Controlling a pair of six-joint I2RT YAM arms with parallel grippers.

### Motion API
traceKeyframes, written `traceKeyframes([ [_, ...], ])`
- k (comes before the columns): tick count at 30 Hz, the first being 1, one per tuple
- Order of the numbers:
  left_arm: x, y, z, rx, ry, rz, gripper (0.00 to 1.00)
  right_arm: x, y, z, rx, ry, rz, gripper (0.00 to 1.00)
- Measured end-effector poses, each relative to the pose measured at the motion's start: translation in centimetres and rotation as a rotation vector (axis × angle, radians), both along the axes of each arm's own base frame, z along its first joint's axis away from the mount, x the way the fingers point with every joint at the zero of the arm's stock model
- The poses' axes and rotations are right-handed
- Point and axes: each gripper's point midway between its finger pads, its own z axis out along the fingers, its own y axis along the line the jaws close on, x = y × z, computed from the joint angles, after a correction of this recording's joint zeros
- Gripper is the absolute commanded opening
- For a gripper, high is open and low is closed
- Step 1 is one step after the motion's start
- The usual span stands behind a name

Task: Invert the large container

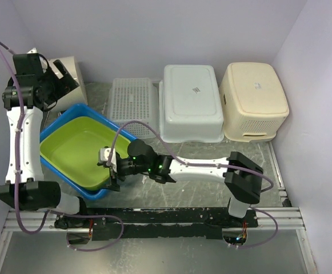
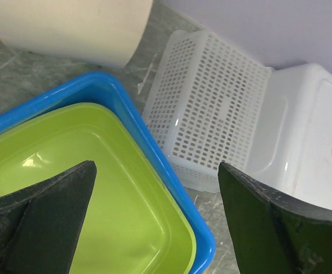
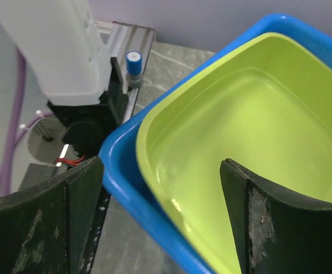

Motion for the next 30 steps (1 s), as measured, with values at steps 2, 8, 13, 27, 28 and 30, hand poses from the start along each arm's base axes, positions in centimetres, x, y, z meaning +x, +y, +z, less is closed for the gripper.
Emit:
traceKeyframes([
  [2, -0.5, -0.3, 1.2, 0.011, -0.033, -0.018, 1.0, 0.1, 1.1, -0.1, 0.008, -0.029, 0.007, 0.84],
  [8, -1.6, 0.5, 4.7, 0.082, -0.115, -0.021, 1.0, -1.1, 4.3, -1.5, -0.041, -0.129, 0.045, 0.82],
  [13, -1.7, 0.5, 4.6, 0.097, -0.113, -0.031, 0.99, -2.7, 4.9, -4.7, -0.118, -0.165, 0.08, 0.75],
  [27, -1.8, 0.6, 3.8, 0.116, -0.092, -0.044, 1.0, -3.1, 5.4, -5.9, -0.214, -0.16, 0.066, 0.05],
  [28, -1.9, 0.6, 3.9, 0.117, -0.093, -0.044, 1.0, -2.5, 5.8, -5.0, -0.194, -0.181, 0.041, 0.04],
  [30, -1.9, 0.6, 3.9, 0.118, -0.094, -0.044, 1.0, -1.8, 5.8, -3.9, -0.176, -0.19, 0.025, 0.03],
])
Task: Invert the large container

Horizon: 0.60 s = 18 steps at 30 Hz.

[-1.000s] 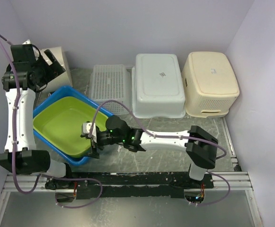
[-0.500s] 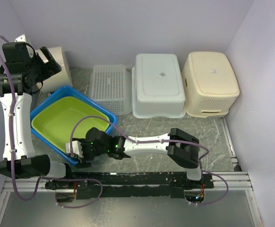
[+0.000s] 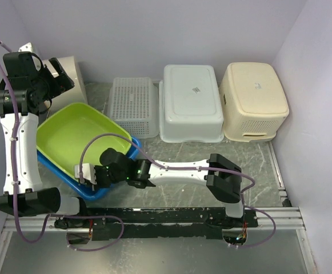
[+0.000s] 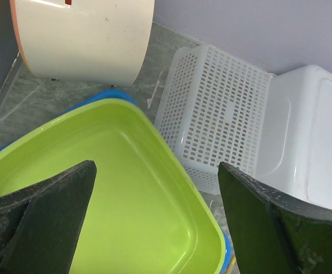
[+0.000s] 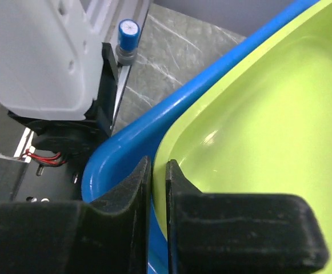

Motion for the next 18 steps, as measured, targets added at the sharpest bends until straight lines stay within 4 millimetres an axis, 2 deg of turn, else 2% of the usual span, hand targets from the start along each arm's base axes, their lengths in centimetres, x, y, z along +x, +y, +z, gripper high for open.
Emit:
traceKeyframes([
  [1, 0.0, 0.0, 0.0, 0.0, -0.001, 0.0, 1.0, 0.3, -0.1, 0.5, 0.009, -0.003, -0.009, 0.0],
  [7, -0.2, 0.0, 0.3, 0.001, -0.009, 0.0, 1.0, -0.1, -0.6, 2.8, 0.039, -0.004, -0.015, 0.0],
  [13, -0.3, -0.2, 0.6, -0.007, -0.014, -0.003, 1.0, 0.6, -1.6, 5.9, 0.089, -0.029, -0.058, 0.0],
  [15, -0.2, -0.4, 1.3, -0.014, -0.029, -0.011, 1.0, 0.8, -2.2, 7.1, 0.11, -0.04, -0.076, 0.0],
  [18, 0.0, -0.7, 3.8, -0.028, -0.092, -0.022, 1.0, 1.4, -3.4, 10.1, 0.161, -0.061, -0.117, 0.0],
])
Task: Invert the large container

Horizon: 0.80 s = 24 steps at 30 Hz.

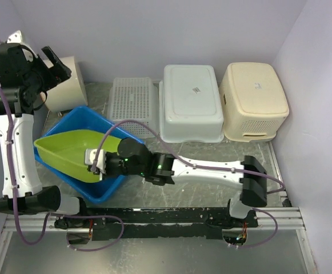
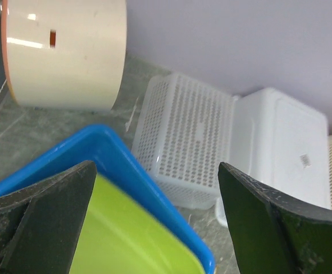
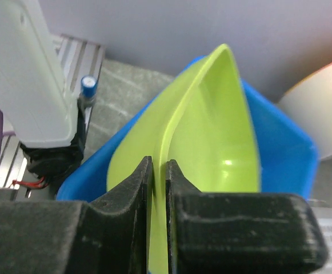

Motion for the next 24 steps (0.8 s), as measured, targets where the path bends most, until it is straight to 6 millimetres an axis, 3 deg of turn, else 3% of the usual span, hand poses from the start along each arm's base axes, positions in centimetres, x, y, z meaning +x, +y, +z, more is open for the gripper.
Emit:
traceKeyframes([
  [7, -0.8, -0.4, 6.2, -0.013, -0.178, 0.001, 1.0, 0.4, -4.0, 10.0, 0.211, -0.052, -0.066, 0.0],
  [12, -2.0, -0.6, 9.0, -0.025, -0.272, 0.008, 0.99, 0.3, -7.1, 14.7, 0.316, -0.058, -0.104, 0.0],
  [20, -3.4, -0.9, 12.1, -0.024, -0.39, 0.002, 1.0, 1.4, -12.9, 16.1, 0.343, 0.006, -0.237, 0.0],
  [24, -2.9, -1.7, 11.5, -0.022, -0.396, -0.052, 1.0, 3.1, -17.5, 16.5, 0.364, 0.079, -0.359, 0.0],
])
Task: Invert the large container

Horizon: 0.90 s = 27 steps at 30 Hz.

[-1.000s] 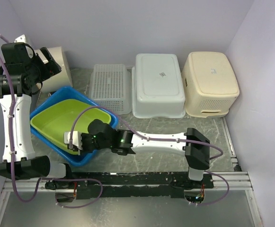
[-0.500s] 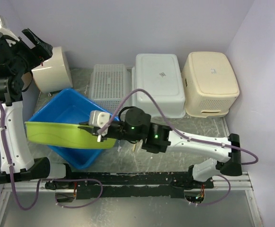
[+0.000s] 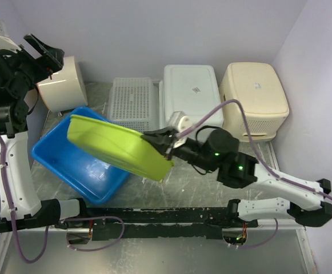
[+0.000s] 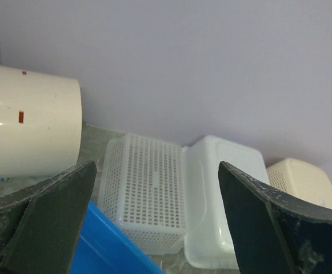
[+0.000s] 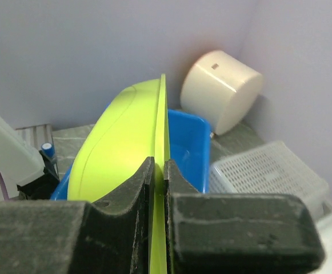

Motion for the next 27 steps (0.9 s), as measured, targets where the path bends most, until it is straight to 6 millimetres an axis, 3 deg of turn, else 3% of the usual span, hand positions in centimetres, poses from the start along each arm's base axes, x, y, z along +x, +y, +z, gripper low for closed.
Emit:
traceKeyframes([
  [4, 2.0, -0.5, -3.9, 0.014, 0.092, -0.051, 1.0, 1.5, -4.7, -0.8, 0.04, 0.105, -0.113, 0.0],
  [8, 4.6, -1.6, -10.0, -0.013, 0.237, -0.14, 0.99, 3.6, -8.2, -2.9, 0.065, 0.217, -0.233, 0.0],
  [12, 5.4, -2.8, -15.4, -0.063, 0.366, -0.218, 1.0, 5.5, -10.9, -5.4, 0.08, 0.324, -0.35, 0.0],
  [18, 5.4, -4.1, -16.1, -0.086, 0.369, -0.296, 1.0, 7.9, -13.8, -9.6, 0.089, 0.459, -0.518, 0.0],
  [22, 5.4, -4.5, -16.7, -0.093, 0.375, -0.32, 1.0, 8.6, -14.5, -11.8, 0.097, 0.514, -0.574, 0.0],
  [27, 5.1, -5.3, -18.6, -0.109, 0.418, -0.351, 1.0, 8.5, -14.4, -18.1, -0.036, 0.626, -0.625, 0.0],
])
